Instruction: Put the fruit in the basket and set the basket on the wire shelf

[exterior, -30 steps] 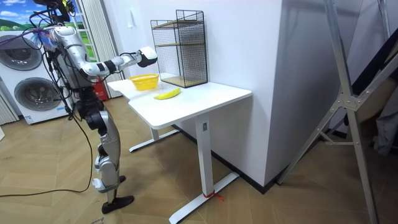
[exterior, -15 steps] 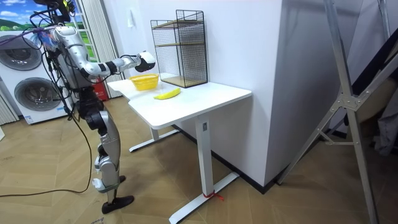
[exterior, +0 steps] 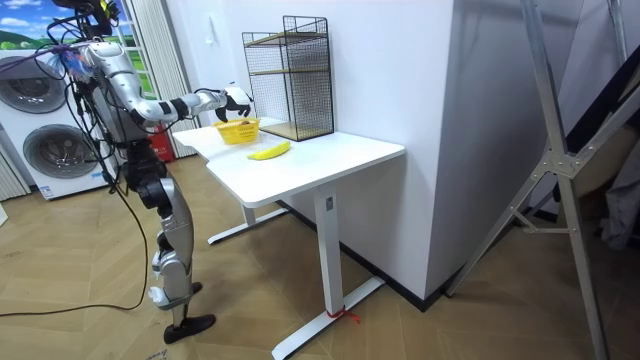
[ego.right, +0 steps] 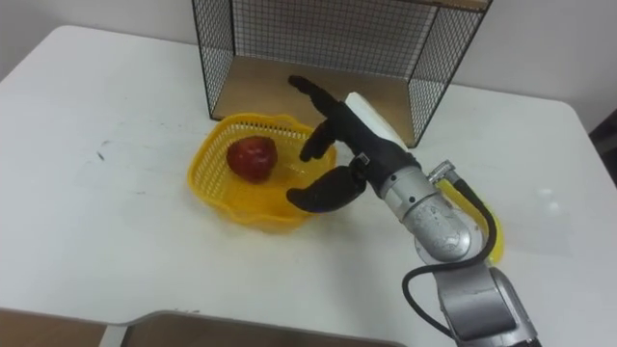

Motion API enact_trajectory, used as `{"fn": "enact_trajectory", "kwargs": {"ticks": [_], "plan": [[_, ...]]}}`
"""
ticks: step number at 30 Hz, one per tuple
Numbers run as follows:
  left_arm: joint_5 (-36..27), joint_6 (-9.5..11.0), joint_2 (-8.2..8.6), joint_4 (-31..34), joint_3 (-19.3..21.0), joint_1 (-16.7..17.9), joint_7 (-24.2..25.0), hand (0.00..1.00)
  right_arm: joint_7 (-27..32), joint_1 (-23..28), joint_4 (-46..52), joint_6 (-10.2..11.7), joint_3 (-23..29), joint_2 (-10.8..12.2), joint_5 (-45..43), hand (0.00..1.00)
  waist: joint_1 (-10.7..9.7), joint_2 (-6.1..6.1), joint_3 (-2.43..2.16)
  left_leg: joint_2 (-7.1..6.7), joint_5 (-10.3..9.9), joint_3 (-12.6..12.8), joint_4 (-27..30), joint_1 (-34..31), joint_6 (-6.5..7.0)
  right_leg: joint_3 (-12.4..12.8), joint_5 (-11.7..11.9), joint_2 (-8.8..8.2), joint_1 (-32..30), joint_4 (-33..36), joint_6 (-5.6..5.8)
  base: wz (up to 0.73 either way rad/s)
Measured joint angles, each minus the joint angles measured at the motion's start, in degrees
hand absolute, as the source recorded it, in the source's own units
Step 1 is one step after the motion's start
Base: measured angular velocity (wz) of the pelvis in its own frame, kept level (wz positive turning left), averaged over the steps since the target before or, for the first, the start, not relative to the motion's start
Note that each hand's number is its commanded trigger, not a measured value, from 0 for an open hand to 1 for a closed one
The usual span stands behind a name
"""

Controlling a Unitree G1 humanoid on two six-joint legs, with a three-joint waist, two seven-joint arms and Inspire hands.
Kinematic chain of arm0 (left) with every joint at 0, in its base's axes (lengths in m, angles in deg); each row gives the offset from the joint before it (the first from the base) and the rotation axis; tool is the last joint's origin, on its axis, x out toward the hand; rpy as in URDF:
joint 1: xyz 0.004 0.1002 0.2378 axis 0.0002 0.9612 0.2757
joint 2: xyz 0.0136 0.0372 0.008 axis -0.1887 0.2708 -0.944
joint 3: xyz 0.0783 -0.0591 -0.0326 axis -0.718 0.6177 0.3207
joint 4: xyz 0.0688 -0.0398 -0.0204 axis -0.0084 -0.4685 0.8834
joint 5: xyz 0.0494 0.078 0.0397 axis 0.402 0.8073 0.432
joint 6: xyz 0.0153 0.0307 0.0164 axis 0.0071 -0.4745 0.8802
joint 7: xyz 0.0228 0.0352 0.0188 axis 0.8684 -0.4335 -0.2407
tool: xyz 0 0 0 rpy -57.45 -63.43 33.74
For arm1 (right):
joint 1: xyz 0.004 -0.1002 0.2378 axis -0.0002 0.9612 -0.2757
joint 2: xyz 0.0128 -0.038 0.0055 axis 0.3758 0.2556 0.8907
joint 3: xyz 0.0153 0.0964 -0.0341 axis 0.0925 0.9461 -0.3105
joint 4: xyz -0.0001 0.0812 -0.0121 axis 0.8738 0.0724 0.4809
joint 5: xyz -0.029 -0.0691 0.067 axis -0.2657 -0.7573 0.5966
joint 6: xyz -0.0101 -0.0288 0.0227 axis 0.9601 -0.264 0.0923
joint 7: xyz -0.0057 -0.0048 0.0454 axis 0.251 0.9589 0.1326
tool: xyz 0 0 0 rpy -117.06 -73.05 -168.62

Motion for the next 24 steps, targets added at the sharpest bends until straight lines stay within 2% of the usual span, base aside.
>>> {"fn": "enact_trajectory", "kwargs": {"ticks": [11, 15, 20, 22, 24], "plan": [[0.05, -0.07, -0.01, -0.51, 0.02, 0.03, 0.0, 0.0, -0.08, 0.0, 0.0, -0.03, 0.02, 0.27, -1.24, 0.0, 0.01, -0.16, -0.11, -0.02, 0.0, -0.03, 0.0, -0.23, 0.0, 0.05, 0.0, 0.0, 0.02, 0.0, 0.0, 0.0], [0.05, -0.05, -0.04, -0.41, 0.29, 0.09, 0.0, 0.0, 0.63, 0.07, 0.0, -0.02, 0.14, 0.25, -1.03, 0.0, -0.16, 0.06, 0.0, -0.03, 0.0, -0.15, 0.11, -0.34, 0.0, 0.04, 0.0, 0.0, 0.02, -0.01, 0.0, 0.0], [0.05, -0.05, -0.04, -0.41, 0.4, 0.33, 0.07, 0.0, 0.72, 0.07, 0.01, -0.02, 0.36, 0.26, 0.12, 0.0, -0.48, -0.06, -0.24, -0.04, 0.0, -0.16, 0.15, -0.28, 0.0, 0.09, 0.0, 0.0, 0.03, -0.01, 0.0, 0.0], [0.05, -0.04, 0.1, -0.41, 0.87, 0.67, 0.08, 0.0, 0.73, 0.07, 0.23, -0.01, 1.23, 0.26, 3.06, 0.0, -0.68, -0.04, -0.27, -0.04, 0.0, -0.09, 0.11, 0.14, 0.0, 0.05, 0.0, -0.02, 0.32, 0.0, 0.0, 0.0], [0.08, -0.05, 0.17, -0.49, 1.92, 1.09, 0.08, 0.0, 1.71, 0.03, 0.39, 0.14, 4.37, 0.31, 5.52, 0.0, -1.47, 0.0, -0.26, -0.07, 0.0, -0.36, 0.12, 0.11, 0.0, -0.35, 0.0, -0.06, 0.76, -0.01, 0.0, 0.09]]}}
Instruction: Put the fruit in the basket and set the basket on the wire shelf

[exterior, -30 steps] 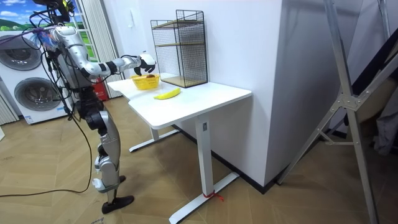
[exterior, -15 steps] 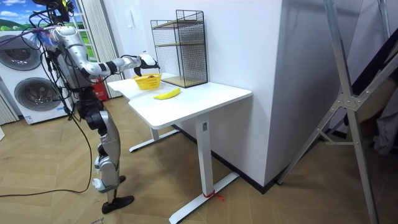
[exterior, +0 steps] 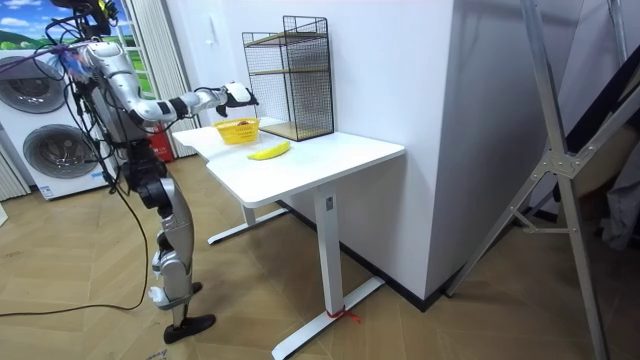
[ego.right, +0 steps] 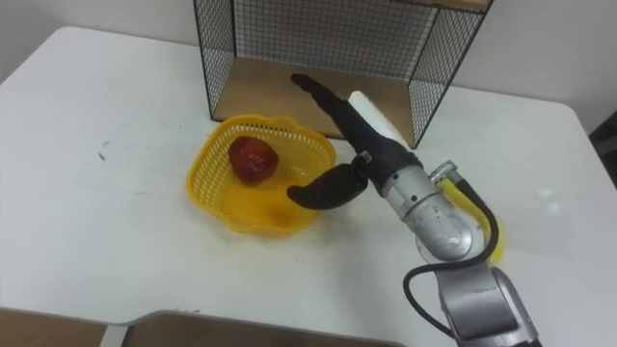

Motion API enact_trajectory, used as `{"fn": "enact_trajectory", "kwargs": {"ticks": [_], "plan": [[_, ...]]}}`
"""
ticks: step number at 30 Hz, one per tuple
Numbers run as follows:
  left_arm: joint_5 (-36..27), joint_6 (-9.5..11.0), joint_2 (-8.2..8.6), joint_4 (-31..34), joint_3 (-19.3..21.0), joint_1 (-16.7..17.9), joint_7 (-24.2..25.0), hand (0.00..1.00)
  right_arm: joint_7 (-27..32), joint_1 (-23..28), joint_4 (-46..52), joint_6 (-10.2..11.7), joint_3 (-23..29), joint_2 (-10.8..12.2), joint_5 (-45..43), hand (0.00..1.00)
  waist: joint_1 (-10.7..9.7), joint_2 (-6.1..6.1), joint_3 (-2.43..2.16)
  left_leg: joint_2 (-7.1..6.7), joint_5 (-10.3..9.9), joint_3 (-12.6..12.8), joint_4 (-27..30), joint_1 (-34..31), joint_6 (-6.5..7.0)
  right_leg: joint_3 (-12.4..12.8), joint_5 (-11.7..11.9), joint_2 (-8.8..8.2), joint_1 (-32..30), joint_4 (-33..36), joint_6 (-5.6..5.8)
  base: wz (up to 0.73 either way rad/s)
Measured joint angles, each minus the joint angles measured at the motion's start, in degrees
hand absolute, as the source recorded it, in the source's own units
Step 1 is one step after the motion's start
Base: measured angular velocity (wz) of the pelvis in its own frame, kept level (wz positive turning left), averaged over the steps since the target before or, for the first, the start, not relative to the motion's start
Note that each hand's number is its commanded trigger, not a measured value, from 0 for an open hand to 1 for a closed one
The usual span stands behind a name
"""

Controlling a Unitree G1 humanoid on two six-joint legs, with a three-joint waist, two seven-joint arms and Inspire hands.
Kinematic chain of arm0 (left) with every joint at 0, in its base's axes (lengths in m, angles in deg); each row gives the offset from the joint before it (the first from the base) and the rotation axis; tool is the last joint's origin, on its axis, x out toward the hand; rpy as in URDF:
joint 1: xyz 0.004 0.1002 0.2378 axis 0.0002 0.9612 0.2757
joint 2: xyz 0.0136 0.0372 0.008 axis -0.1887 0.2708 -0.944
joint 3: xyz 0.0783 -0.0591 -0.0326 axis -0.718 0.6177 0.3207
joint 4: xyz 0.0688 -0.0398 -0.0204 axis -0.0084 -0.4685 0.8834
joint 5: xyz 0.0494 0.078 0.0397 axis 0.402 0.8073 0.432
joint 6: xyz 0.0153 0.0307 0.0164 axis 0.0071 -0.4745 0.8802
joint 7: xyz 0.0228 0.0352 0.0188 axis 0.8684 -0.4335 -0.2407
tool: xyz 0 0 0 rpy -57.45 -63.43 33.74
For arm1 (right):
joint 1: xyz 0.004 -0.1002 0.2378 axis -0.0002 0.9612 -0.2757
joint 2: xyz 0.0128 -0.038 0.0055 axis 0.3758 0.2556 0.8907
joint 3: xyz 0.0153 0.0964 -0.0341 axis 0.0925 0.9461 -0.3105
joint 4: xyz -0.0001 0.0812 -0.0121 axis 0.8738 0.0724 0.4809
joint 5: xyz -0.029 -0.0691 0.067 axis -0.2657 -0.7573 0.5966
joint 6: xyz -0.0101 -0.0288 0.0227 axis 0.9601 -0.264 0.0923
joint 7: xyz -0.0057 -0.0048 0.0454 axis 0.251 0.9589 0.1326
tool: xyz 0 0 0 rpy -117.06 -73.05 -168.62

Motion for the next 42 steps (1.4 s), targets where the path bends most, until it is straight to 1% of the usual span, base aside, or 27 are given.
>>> {"fn": "enact_trajectory", "kwargs": {"ticks": [3, 5, 10, 11, 14, 16, 18, 22, 24, 26, 29, 30, 34, 36, 39, 42], "plan": [[-0.07, -0.01, 0.01, -0.14, 0.83, 0.35, -0.01, 0.0, 2.22, -0.01, -0.02, 0.06, 3.36, -0.07, 2.33, 0.0, -0.41, 0.07, 0.01, -0.01, 0.0, -0.22, 0.01, 0.31, 0.0, -0.16, 0.0, -0.01, 0.38, 0.0, 0.0, 0.05], [-0.05, 0.0, 0.05, -0.17, 1.12, 0.61, -0.02, 0.0, 4.28, 0.0, -0.14, 0.74, 5.62, -0.24, 5.11, 0.0, -0.64, 0.12, 0.0, -0.01, 0.0, -0.22, 0.05, 0.37, 0.0, -0.14, 0.0, 0.0, 0.44, -0.02, 0.0, 0.0], [0.0, 0.02, 0.06, -0.11, 2.29, 0.71, -0.02, 0.0, 5.96, 0.14, -1.5, 1.2, 7.04, -0.39, 6.87, 0.0, -2.17, 0.42, 0.1, -0.01, 0.0, -0.18, 0.24, 0.25, 0.0, -0.1, 0.0, 0.0, 0.36, 0.02, 0.0, 0.0], [-0.01, 0.0, 0.05, -0.11, 2.61, 0.84, -0.02, 0.0, 6.59, 0.14, -1.85, 1.2, 7.72, -0.4, 6.88, 0.0, -2.54, 0.5, 0.0, -0.02, 0.0, -0.14, 0.25, 0.26, 0.0, -0.11, 0.0, -0.01, 0.34, 0.04, 0.0, 0.0], [-0.04, -0.09, 0.08, -0.13, 2.85, 1.65, -0.02, 0.0, 9.62, 0.12, -5.0, 1.38, 9.83, -0.59, 6.85, 0.0, -3.2, 0.77, -0.59, -0.02, 0.0, -0.12, 0.28, 0.36, 0.0, -0.14, 0.0, -0.04, 0.38, 0.07, 0.0, 0.0], [-0.04, -0.51, 0.26, -0.12, 2.84, 1.96, -0.02, 0.0, 11.91, 0.1, -7.26, 1.37, 11.19, -0.64, 6.82, 0.0, -3.28, 0.63, -0.68, -0.02, 0.0, -0.02, 0.28, 0.37, 0.0, -0.08, 0.0, -0.04, 0.32, 0.06, 0.0, -0.02], [-0.02, -1.13, 0.65, -0.09, 2.85, 2.41, -0.02, 0.0, 14.75, 0.1, -9.12, 1.32, 12.31, -0.65, 6.73, 0.0, -3.44, 0.74, -0.61, -0.02, 0.0, 0.1, 0.27, 0.39, 0.0, 0.0, 0.01, -0.05, 0.25, 0.05, 0.01, -0.02], [-0.02, -1.15, 0.74, 0.27, 3.35, 2.88, -0.19, 0.0, 17.98, 0.07, -13.06, 1.36, 13.83, -0.94, 6.67, 0.0, -4.53, 0.84, -0.54, -0.06, 0.11, 0.05, 0.01, 0.41, 0.06, -0.2, 0.01, -0.13, 0.37, 0.04, 0.01, 0.02], [-0.04, -1.22, 0.74, 0.71, 3.35, 2.99, -0.24, 0.0, 20.27, -0.03, -17.4, 1.26, 14.11, -1.97, 6.58, 0.0, -4.82, 0.75, -0.48, -0.12, 0.13, 0.06, -0.04, 0.52, 0.09, -0.17, 0.01, -0.17, 0.46, 0.05, 0.02, 0.0], [-0.03, -1.59, 0.74, 1.41, 3.38, 3.0, -0.23, 0.0, 21.77, -0.04, -19.38, 0.76, 14.37, -2.58, 6.43, 0.0, -4.81, 0.66, -0.4, -0.12, 0.14, 0.09, -0.07, 0.54, 0.09, -0.14, 0.01, -0.16, 0.46, 0.05, 0.02, 0.0], [-0.08, -2.34, 0.74, 1.74, 3.41, 2.94, -0.19, 0.0, 23.9, -0.06, -22.06, 0.54, 14.76, -2.9, 6.75, 0.0, -4.84, 0.59, -0.3, -0.07, 0.17, 0.44, -0.45, 1.5, 0.06, 0.38, -0.01, -0.06, 1.07, 0.03, 0.03, -0.07], [-0.08, -2.46, 0.76, 1.81, 3.4, 2.91, -0.21, 0.0, 24.3, -0.06, -22.46, 0.45, 14.81, -2.92, 6.75, 0.0, -4.85, 0.56, -0.27, -0.06, 0.17, 0.51, -0.51, 1.57, 0.06, 0.46, -0.01, -0.06, 1.08, 0.03, 0.03, -0.08], [-0.05, -3.79, 0.73, 3.53, 3.51, 2.93, -0.16, 0.0, 25.56, -0.06, -24.88, -0.29, 14.95, -2.92, 6.55, 0.0, -4.83, 0.08, 0.07, -0.1, 0.32, 0.71, -0.82, 1.59, 0.09, 0.71, -0.01, -0.07, 0.81, 0.06, 0.03, -0.02], [-0.04, -4.18, 0.75, 4.12, 3.51, 2.92, -0.06, 0.0, 25.57, -0.07, -26.2, -0.63, 14.95, -2.92, 6.54, 0.0, -4.78, -0.12, 0.0, -0.1, 0.33, 0.7, -0.78, 1.3, 0.08, 0.73, -0.01, -0.06, 0.48, 0.06, 0.03, 0.0], [-0.04, -4.61, 0.75, 4.64, 3.79, 3.02, -0.04, 0.0, 25.54, -0.07, -27.04, -1.2, 14.95, -2.92, 6.54, 0.0, -4.81, -0.09, -0.01, -0.1, 0.34, 0.74, -0.87, 1.24, 0.07, 0.77, -0.01, -0.05, 0.35, 0.05, 0.03, 0.0], [-0.04, -4.98, 0.8, 5.32, 5.01, 3.09, -0.04, 0.0, 25.48, -0.08, -27.04, -1.92, 14.95, -2.92, 6.54, 0.0, -4.75, -0.17, -0.07, -0.09, 0.35, 0.72, -0.88, 1.25, 0.06, 0.77, -0.01, -0.02, 0.36, 0.05, 0.04, 0.0]]}}
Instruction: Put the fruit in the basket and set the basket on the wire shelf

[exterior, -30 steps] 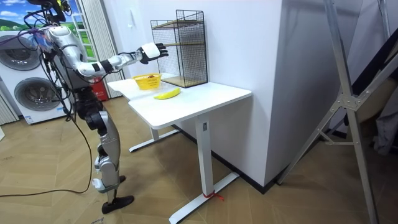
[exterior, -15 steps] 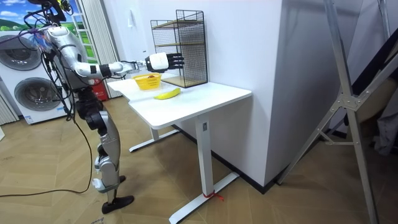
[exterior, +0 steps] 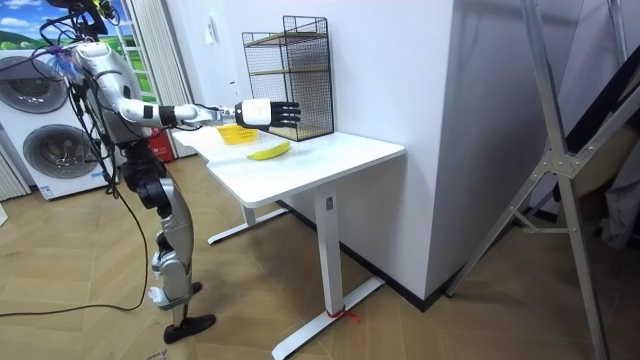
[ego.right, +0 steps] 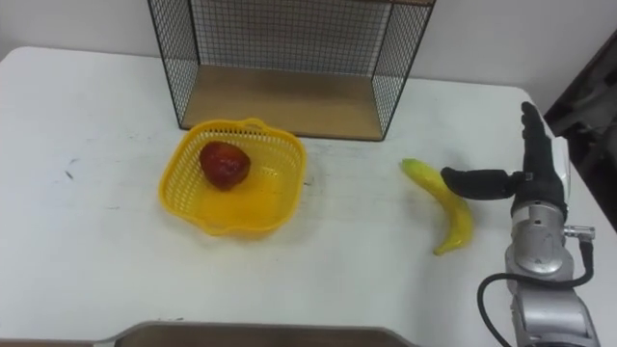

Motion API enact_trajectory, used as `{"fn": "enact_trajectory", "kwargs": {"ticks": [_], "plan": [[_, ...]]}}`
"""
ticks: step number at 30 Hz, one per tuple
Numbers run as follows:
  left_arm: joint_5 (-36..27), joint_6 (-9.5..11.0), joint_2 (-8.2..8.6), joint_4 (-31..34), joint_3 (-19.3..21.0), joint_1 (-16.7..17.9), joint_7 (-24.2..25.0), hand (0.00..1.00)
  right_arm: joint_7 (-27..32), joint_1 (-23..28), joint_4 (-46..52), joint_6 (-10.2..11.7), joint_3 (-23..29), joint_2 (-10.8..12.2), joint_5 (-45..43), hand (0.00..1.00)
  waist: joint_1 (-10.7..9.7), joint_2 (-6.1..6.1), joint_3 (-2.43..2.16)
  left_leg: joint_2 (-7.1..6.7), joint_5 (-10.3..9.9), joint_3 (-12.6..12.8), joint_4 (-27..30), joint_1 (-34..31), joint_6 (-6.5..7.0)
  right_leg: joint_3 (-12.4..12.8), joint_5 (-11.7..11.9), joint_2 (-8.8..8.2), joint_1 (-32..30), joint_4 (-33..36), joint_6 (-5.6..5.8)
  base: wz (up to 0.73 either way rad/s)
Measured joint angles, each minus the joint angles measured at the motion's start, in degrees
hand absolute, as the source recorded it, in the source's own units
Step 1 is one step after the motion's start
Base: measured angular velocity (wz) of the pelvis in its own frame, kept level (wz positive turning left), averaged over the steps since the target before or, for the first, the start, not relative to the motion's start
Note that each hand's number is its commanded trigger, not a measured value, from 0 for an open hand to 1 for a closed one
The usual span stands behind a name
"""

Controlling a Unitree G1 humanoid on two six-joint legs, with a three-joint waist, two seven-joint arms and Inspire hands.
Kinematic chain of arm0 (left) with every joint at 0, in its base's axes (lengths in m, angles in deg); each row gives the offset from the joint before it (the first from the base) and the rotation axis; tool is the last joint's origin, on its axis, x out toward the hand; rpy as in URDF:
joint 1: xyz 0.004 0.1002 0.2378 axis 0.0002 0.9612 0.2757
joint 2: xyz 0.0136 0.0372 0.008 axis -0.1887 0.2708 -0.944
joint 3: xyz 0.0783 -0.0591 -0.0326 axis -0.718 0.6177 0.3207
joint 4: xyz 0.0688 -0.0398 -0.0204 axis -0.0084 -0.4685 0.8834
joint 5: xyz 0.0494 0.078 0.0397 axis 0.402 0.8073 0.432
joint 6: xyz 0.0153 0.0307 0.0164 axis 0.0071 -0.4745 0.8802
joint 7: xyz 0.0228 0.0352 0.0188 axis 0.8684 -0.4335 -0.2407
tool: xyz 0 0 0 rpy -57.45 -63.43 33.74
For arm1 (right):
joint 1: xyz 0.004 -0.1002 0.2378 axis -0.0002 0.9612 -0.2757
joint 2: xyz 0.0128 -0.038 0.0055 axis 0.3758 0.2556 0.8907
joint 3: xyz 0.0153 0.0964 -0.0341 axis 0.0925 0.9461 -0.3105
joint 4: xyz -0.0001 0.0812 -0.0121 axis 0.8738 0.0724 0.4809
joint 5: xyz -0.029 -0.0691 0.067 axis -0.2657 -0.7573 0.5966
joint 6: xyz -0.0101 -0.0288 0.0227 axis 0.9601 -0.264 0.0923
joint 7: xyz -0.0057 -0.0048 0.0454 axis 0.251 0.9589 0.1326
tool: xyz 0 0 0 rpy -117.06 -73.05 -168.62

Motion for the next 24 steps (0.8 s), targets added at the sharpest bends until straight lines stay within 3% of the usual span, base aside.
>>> {"fn": "enact_trajectory", "kwargs": {"ticks": [7, 16, 24], "plan": [[0.03, -0.89, 0.03, 0.83, 2.21, 0.18, 0.02, 0.0, -2.53, -0.22, -1.34, -0.84, -0.01, -0.01, -0.07, 0.0, 0.23, -0.53, -0.47, 0.03, 0.0, 0.04, 0.02, 0.39, 0.0, -0.09, 0.0, -0.01, 0.05, -0.03, 0.0, 0.0], [-0.02, -0.84, 0.0, 1.35, 2.29, 0.32, 0.03, 0.0, -6.25, -0.23, -2.24, -1.17, -0.55, 0.0, -3.61, 0.0, 0.34, -0.2, -0.35, 0.09, 0.01, 0.27, 0.48, 0.09, -0.01, 0.0, 0.01, -0.02, -0.52, 0.15, -0.02, 0.0], [-0.51, -0.89, -0.01, 1.25, 2.27, 0.26, 0.03, 0.0, -11.29, -0.27, -3.46, -1.28, -1.31, -0.02, -8.8, 0.0, 1.67, -0.41, -0.31, 0.11, 0.01, 0.6, 0.56, -0.01, -0.01, 0.5, 0.01, -0.03, -0.7, 1.01, -0.02, -0.03]]}}
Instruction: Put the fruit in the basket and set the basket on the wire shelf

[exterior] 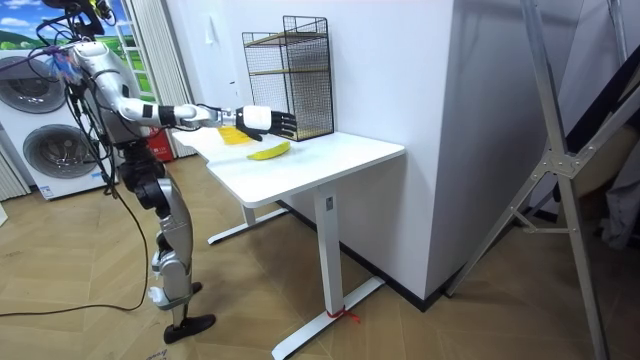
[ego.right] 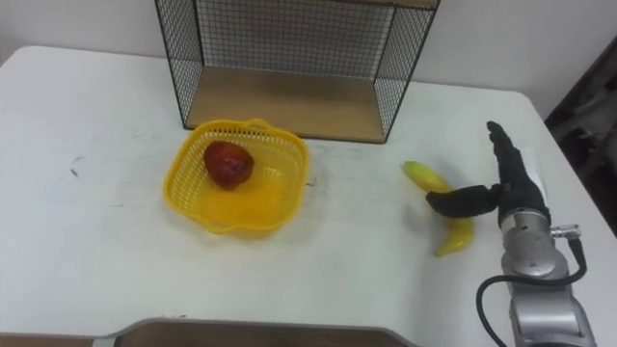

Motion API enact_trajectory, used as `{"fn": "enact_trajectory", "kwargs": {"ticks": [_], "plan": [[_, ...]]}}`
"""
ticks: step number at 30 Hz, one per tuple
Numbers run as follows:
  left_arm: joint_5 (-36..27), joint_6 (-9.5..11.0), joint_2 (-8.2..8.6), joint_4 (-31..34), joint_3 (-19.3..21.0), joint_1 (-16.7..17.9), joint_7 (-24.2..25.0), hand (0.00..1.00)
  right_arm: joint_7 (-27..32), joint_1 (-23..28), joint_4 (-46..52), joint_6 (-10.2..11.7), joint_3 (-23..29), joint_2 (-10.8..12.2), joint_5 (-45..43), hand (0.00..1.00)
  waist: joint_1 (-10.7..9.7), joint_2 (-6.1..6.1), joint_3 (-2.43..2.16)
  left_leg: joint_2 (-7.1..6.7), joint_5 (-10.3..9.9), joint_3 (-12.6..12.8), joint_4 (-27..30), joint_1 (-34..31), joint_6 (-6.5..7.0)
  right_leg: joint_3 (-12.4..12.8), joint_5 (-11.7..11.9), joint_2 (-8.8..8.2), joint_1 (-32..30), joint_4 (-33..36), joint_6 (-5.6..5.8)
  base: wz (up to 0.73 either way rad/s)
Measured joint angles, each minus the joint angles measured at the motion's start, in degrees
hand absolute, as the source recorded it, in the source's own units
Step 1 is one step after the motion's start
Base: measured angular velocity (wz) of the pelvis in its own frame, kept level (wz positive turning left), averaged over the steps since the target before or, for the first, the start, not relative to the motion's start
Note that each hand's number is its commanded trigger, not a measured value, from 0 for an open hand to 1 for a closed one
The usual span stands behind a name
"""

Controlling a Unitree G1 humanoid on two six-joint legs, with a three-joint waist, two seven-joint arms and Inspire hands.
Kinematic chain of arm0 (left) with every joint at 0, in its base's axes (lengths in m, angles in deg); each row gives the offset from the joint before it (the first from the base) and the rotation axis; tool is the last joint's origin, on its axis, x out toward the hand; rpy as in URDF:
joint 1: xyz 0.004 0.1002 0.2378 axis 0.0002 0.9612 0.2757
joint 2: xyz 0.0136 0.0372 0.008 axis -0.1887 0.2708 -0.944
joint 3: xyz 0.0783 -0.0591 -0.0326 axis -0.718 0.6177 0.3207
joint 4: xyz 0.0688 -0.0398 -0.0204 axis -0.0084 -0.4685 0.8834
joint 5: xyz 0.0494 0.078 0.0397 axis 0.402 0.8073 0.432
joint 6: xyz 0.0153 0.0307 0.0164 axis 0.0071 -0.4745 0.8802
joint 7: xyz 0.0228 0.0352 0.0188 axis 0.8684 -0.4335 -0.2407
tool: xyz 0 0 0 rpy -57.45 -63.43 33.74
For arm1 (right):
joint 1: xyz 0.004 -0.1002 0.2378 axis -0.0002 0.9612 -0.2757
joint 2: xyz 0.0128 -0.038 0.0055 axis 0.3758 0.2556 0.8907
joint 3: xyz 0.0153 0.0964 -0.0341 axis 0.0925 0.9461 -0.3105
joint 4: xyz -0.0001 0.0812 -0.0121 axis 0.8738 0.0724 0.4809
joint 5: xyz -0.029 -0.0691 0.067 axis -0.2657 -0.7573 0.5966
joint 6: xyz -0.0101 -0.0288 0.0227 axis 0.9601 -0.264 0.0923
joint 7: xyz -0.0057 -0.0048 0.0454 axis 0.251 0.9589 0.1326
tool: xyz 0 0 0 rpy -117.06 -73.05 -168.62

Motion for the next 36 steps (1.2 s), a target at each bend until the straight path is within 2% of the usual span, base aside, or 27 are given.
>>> {"fn": "enact_trajectory", "kwargs": {"ticks": [6, 13, 17, 23, 33, 34, 35, 36], "plan": [[-0.06, -0.61, 0.0, -1.13, -0.05, 0.29, 0.0, 0.0, -3.43, -0.01, -2.67, -2.48, -0.2, 0.0, -0.72, 0.0, 0.18, -0.08, 0.11, -0.02, 0.0, -0.22, 0.07, -0.05, 0.0, -0.07, 0.0, 0.0, 0.29, 0.0, 0.0, 0.0], [-0.04, -0.82, -0.08, -2.67, -0.19, 1.16, 0.0, 0.0, -6.92, -0.43, -7.59, -2.51, -0.32, -0.03, -2.72, 0.0, -0.07, -0.99, 0.27, -0.05, -0.01, -0.21, 0.25, -0.45, 0.0, -0.23, -0.01, -0.07, 0.08, -0.01, 0.0, 0.0], [-0.06, -0.8, -0.37, -2.88, -0.54, 0.81, 0.0, 0.0, -6.96, -2.25, -11.32, -2.21, -0.36, -0.13, -2.68, 0.0, -0.03, -1.31, 0.17, -0.09, -0.01, -0.56, 0.29, -0.25, 0.01, -0.6, -0.01, -0.1, 0.45, -0.01, 0.0, 0.04], [0.07, -0.88, -0.53, -4.35, -0.57, -0.43, -0.01, 0.0, -6.95, -3.19, -15.01, -1.04, -0.35, -0.58, -2.76, 0.0, -0.1, -1.27, 0.18, -0.09, -0.02, -1.15, 0.24, 0.06, -0.01, -1.4, 0.0, -0.13, 1.13, -0.01, 0.0, 0.05], [0.4, -1.37, -0.53, -4.06, -0.44, -0.43, 0.0, 0.0, -8.61, -4.03, -17.23, -1.06, 0.29, -0.84, -4.71, 0.0, -0.07, -1.19, 0.16, -0.15, -0.03, -2.3, 1.13, -0.1, -0.04, -2.49, 0.01, -0.14, 1.86, 0.02, -0.02, 0.06], [0.4, -1.37, -0.53, -4.06, -0.44, -0.45, 0.0, 0.0, -8.61, -4.15, -17.44, -1.06, 0.29, -0.84, -4.71, 0.15, -0.07, -1.19, 0.15, -0.16, -0.03, -2.35, 1.17, -0.1, -0.04, -2.57, 0.01, -0.15, 1.93, 0.01, -0.02, 0.07], [0.4, -1.37, -0.53, -4.05, -0.44, -0.52, 0.0, 0.0, -8.6, -4.21, -17.75, -1.06, 0.3, -0.89, -4.72, 0.52, -0.05, -1.2, 0.14, -0.21, -0.03, -2.56, 1.22, -0.1, -0.04, -2.82, 0.01, -0.2, 2.04, 0.01, -0.02, 0.07], [0.4, -1.36, -0.53, -4.05, -0.44, -0.53, 0.0, 0.0, -8.61, -4.21, -17.84, -1.09, 0.3, -0.95, -4.73, 0.62, -0.03, -1.2, 0.14, -0.24, -0.03, -2.64, 1.24, -0.1, -0.04, -2.88, 0.01, -0.22, 2.05, 0.0, -0.02, 0.07]]}}
